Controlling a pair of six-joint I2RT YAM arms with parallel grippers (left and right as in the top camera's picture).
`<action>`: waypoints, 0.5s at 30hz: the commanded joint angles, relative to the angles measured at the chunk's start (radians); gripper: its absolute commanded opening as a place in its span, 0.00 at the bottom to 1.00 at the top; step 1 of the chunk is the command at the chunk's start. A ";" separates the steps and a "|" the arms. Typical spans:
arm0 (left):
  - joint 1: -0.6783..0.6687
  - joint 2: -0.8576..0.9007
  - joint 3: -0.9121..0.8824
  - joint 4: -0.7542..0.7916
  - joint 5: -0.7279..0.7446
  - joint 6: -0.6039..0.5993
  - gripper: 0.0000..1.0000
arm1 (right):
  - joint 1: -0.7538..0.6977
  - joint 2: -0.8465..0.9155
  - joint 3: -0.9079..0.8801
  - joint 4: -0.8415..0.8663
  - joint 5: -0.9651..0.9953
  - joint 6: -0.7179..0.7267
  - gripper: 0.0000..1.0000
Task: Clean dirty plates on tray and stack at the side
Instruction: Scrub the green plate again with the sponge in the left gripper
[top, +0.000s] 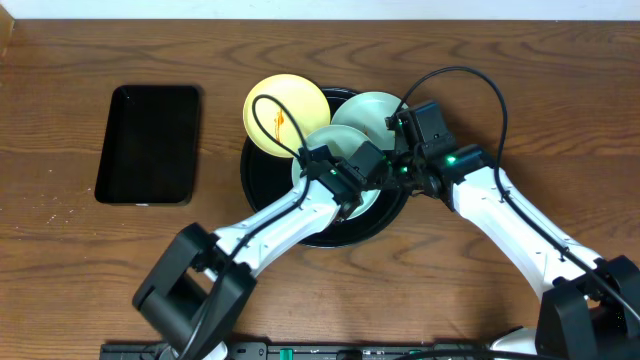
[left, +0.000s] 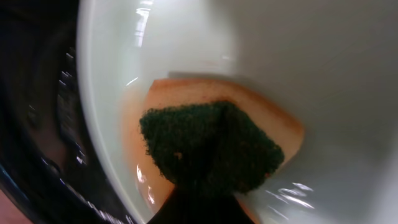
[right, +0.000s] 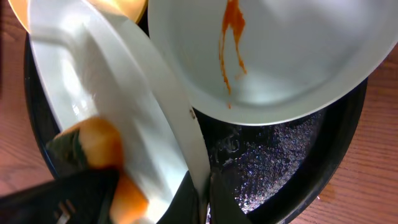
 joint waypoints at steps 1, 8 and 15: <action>0.001 0.044 0.005 -0.030 -0.184 -0.013 0.08 | 0.008 -0.015 0.003 0.011 -0.046 0.014 0.01; 0.002 0.037 0.005 -0.070 -0.383 -0.013 0.07 | 0.008 -0.015 0.003 0.008 -0.046 0.014 0.01; 0.002 0.033 0.006 -0.071 -0.541 -0.013 0.07 | 0.008 -0.015 0.003 0.001 -0.045 0.014 0.01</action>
